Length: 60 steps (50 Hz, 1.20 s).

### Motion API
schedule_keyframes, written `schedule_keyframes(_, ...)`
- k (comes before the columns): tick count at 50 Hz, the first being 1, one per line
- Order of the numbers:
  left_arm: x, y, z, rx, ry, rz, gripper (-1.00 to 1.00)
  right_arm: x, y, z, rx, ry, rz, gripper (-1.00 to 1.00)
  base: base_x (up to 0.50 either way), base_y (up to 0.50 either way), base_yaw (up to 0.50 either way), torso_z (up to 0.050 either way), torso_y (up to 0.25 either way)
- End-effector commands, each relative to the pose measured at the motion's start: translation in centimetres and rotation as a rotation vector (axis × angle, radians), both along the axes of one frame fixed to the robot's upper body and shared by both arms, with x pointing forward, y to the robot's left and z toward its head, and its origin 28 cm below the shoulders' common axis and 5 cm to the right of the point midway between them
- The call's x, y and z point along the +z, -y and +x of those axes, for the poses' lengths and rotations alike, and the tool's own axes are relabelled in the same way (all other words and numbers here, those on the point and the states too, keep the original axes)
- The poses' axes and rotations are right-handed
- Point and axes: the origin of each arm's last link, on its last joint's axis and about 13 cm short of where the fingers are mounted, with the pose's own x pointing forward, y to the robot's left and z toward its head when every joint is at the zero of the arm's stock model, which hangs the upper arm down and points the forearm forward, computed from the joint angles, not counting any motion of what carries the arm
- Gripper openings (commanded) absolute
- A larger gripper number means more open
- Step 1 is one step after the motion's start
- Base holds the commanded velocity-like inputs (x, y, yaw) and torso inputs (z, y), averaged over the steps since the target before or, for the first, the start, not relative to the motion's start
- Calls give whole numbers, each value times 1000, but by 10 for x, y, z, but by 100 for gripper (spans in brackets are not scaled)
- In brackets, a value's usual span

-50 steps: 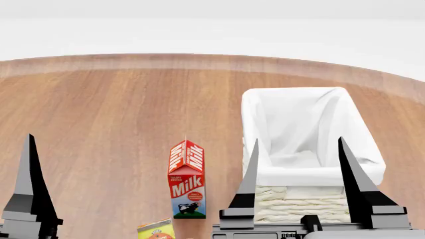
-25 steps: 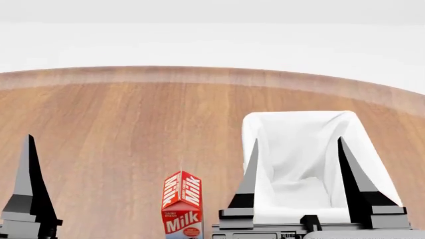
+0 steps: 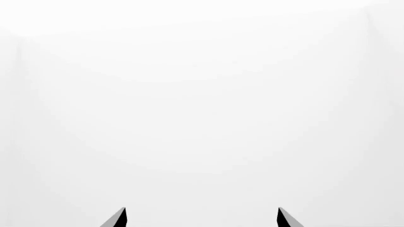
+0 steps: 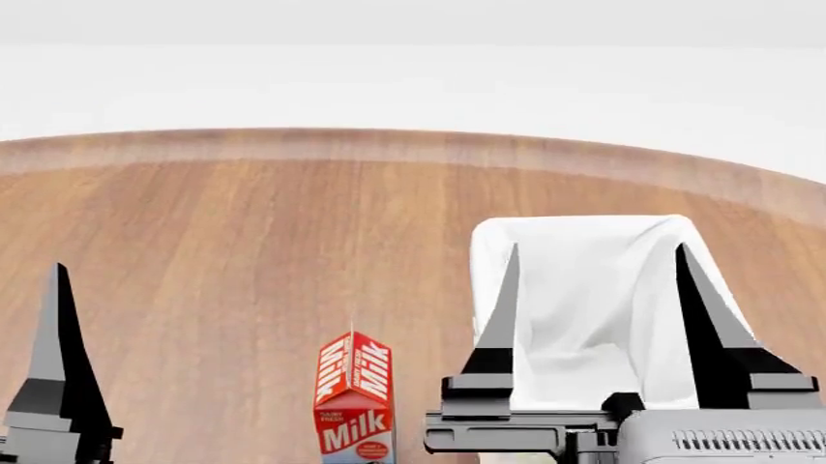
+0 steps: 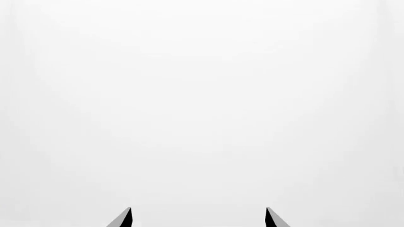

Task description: Pick up the alphabet soup and the tomato sauce, and put them in the basket.

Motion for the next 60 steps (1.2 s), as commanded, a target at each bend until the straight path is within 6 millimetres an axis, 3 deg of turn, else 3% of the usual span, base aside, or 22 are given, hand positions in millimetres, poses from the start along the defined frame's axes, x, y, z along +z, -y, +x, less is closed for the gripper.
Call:
schedule_keyframes(1, -1, 0, 0, 2, -4, -3, 100, 18, 5, 2, 28, -127, 17, 100, 0, 0, 0, 0, 0)
schedule_keyframes(3, -1, 0, 0, 0, -4, -1, 100, 30, 6, 3, 40, -166, 29, 100, 0, 0, 0, 0, 0)
schedule_keyframes(5, -1, 1, 0, -2, -5, 0, 100, 24, 7, 5, 57, -228, 46, 100, 0, 0, 0, 0, 0)
schedule_keyframes(11, 0, 1, 1, -1, -5, 4, 100, 32, 11, 8, 77, -374, 87, 100, 0, 0, 0, 0, 0)
schedule_keyframes(13, 0, 2, 1, -2, -5, 6, 100, 44, 11, 8, 98, -408, 109, 100, 0, 0, 0, 0, 0)
schedule_keyframes(17, 2, 2, -1, -1, -4, 9, 100, 38, 11, 8, 110, -501, 122, 100, 0, 0, 0, 0, 0)
schedule_keyframes(23, 2, 2, 0, -1, -5, 10, 100, 51, 13, 8, 111, -601, 148, 100, 0, 0, 0, 0, 0)
schedule_keyframes(24, 2, 2, 0, -1, -6, 12, 100, 42, 13, 6, 106, -629, 160, 100, 0, 0, 0, 0, 0)
schedule_keyframes(27, 3, 2, 1, -1, -5, 12, 100, 41, 13, 5, 101, -678, 148, 100, 0, 0, 0, 0, 0)
schedule_keyframes(28, 3, 2, 1, -2, -5, 13, 100, 51, 13, 4, 107, -702, 133, 100, 0, 0, 0, 0, 0)
schedule_keyframes(29, 3, 2, 1, -2, -5, 13, 100, 45, 12, 1, 108, -713, 135, 100, 0, 0, 0, 0, 0)
schedule_keyframes(31, 3, 3, 0, -4, -6, 12, 100, 53, 12, -1, 106, -759, 139, 100, 0, 0, 0, 0, 0)
schedule_keyframes(33, 3, 3, 0, -6, -6, 14, 100, 42, 11, -5, 103, -789, 128, 100, 0, 0, 0, 0, 0)
schedule_keyframes(37, 4, 3, 0, -7, -4, 14, 100, 49, 13, -8, 87, -835, 103, 100, 0, 0, 0, 0, 0)
schedule_keyframes(42, 3, 4, 1, -9, -8, 14, 100, 38, 15, -17, 45, -933, 14, 100, 0, 0, 0, 0, 0)
schedule_keyframes(60, -1, 6, 3, -17, -14, 15, 100, 24, 11, -49, 119, -1081, -19, 100, 0, 0, 0, 0, 0)
